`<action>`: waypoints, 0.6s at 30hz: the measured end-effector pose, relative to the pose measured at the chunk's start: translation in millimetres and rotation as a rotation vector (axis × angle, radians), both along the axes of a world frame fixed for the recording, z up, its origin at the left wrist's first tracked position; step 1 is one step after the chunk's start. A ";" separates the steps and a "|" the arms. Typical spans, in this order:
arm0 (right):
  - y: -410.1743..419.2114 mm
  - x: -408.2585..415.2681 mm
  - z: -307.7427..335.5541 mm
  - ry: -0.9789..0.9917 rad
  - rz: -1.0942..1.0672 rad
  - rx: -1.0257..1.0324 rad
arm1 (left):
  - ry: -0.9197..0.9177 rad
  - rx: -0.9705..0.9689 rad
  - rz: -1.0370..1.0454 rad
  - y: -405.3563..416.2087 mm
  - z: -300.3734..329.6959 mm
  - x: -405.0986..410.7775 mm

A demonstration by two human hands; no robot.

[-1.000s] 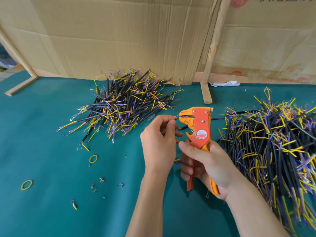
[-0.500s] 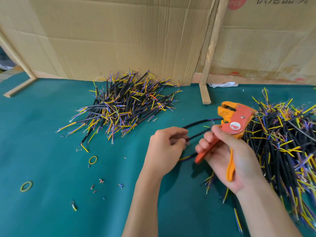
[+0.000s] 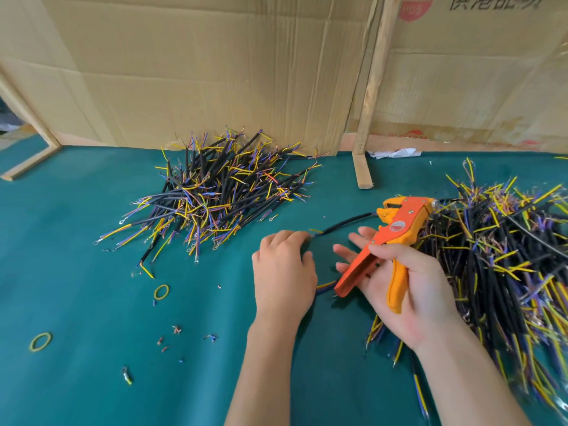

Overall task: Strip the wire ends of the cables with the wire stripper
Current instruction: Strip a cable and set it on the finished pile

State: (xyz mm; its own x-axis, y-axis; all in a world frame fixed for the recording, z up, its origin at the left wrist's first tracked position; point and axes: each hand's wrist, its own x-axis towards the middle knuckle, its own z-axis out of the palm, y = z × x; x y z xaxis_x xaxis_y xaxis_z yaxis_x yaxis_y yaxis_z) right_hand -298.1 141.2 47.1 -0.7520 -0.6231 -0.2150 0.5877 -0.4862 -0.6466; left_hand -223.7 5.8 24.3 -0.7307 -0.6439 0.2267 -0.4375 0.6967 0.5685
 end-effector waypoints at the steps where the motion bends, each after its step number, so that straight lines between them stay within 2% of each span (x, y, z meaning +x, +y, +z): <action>1: -0.9 -0.7 -0.2 0.009 -0.038 0.022 | 0.014 0.018 0.014 -0.4 0.7 -0.5; 6: 0.8 -8.1 0.0 0.056 -0.257 0.116 | 0.013 0.028 -0.036 8.4 1.5 -6.5; 11: -4.4 -6.6 -4.0 0.148 -0.325 0.217 | -0.042 -0.027 -0.088 12.0 -1.4 -9.2; 13: -6.4 -5.5 -3.8 0.247 -0.359 0.336 | -0.010 -0.023 -0.162 16.6 1.2 -9.8; 15: -6.0 -5.4 -3.3 0.317 -0.382 0.417 | 0.021 0.008 -0.295 27.0 4.2 -13.1; 18: -1.8 -9.6 -5.2 0.257 -0.407 0.341 | 0.038 0.150 -0.392 37.7 10.6 -11.9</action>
State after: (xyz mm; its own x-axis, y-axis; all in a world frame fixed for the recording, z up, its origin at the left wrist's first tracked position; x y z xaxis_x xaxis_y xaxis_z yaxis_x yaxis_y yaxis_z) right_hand -307.7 139.4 42.0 -0.9706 -0.2011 -0.1319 0.2013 -0.3794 -0.9031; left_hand -235.6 43.6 34.9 -0.9201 -0.3464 0.1829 -0.1323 0.7143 0.6873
